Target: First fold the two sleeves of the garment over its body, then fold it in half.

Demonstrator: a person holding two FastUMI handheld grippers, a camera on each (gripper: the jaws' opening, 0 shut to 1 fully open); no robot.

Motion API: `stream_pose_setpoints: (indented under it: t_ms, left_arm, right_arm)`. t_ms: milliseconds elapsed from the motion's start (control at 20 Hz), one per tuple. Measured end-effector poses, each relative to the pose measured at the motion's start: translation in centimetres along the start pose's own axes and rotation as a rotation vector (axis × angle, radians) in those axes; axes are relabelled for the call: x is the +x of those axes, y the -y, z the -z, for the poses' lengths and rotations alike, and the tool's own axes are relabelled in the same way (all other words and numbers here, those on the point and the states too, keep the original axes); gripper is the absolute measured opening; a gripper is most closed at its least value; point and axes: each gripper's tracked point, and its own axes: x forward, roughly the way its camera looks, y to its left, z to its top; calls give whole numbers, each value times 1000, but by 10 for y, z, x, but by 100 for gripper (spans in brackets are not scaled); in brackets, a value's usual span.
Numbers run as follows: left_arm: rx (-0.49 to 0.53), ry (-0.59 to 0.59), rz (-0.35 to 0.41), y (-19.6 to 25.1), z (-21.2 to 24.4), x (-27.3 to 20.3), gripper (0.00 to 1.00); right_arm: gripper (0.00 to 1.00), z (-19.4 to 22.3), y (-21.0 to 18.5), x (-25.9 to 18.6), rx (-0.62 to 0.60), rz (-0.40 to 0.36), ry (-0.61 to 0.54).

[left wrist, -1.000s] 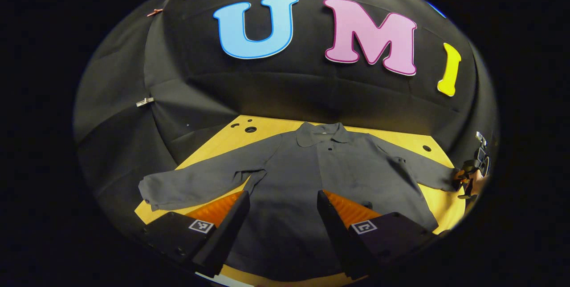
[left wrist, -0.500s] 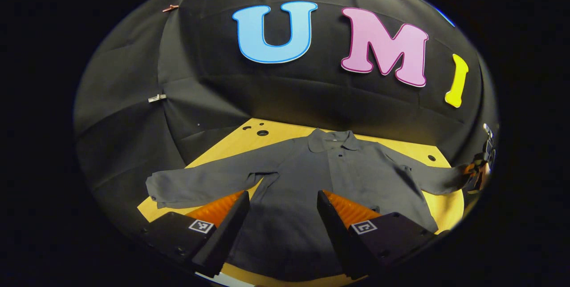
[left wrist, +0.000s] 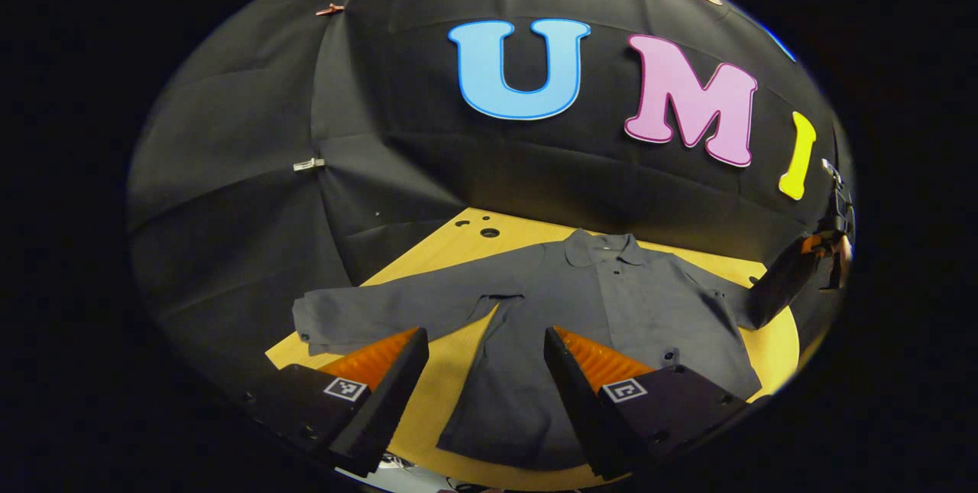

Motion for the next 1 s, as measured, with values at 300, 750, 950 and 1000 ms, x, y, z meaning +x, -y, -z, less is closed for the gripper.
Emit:
stream_pose_setpoints:
  t_ms: [300,750,950,1000]
  left_arm:
    - [-86,-16,-2,-31,12,-7,96]
    - [-197,-127,-155,-93,56,-16,96]
    - [-234,-126,-208,-111,64,-24,96]
    - [-243,-132,-218,-115,65,-25,96]
  right_arm:
    - [6,-59,-60,-53,-104,-131,32]
    - [6,25,-285,-49,-254,-392,-73]
    - [6,61,-364,-53,-331,-488,-109]
    - [6,72,-383,-54,-343,-512,-122]
